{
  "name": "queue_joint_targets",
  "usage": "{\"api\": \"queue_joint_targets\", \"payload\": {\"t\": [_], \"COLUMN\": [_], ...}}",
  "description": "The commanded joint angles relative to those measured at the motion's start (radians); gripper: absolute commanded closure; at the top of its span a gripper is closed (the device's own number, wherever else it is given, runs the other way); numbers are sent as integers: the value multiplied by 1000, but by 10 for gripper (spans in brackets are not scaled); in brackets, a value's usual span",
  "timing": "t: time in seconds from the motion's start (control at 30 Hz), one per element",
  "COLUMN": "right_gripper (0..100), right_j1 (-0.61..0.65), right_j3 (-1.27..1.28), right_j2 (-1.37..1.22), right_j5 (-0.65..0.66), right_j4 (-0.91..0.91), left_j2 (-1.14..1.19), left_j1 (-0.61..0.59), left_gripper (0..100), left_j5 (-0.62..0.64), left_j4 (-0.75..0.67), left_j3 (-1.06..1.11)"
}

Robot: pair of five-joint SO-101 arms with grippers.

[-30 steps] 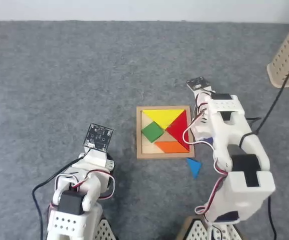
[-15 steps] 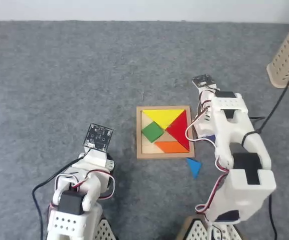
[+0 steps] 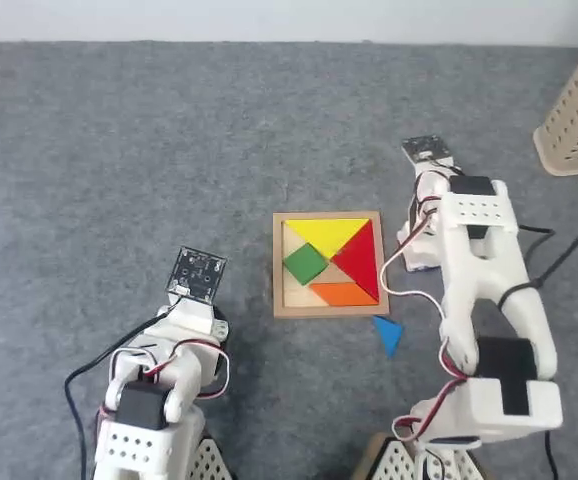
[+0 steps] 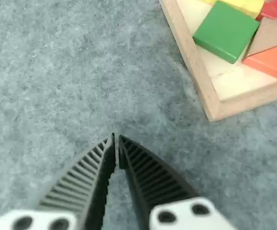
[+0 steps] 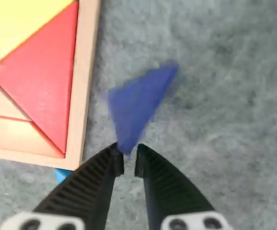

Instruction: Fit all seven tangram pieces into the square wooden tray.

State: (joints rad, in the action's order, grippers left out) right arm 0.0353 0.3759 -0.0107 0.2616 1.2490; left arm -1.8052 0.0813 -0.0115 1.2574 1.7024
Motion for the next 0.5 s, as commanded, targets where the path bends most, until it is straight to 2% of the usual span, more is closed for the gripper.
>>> {"api": "queue_joint_targets", "payload": {"t": [0.0,0.1,0.2,0.3,0.47], "right_gripper": [972,972,968,967,969], "right_j1": [24,94,111,59,-33], "right_j3": [-29,-20,-14,-14,-14], "right_j2": [107,171,216,240,248], "right_j5": [14,41,49,44,31], "right_j4": [15,48,110,170,127], "left_j2": [-20,-20,-20,-20,-20], "left_j1": [-3,-3,-3,-3,-3], "left_gripper": [988,988,988,988,988], "left_j5": [8,8,8,8,8], "left_j4": [6,6,6,6,6], "left_j3": [-18,-18,-18,-18,-18]}}
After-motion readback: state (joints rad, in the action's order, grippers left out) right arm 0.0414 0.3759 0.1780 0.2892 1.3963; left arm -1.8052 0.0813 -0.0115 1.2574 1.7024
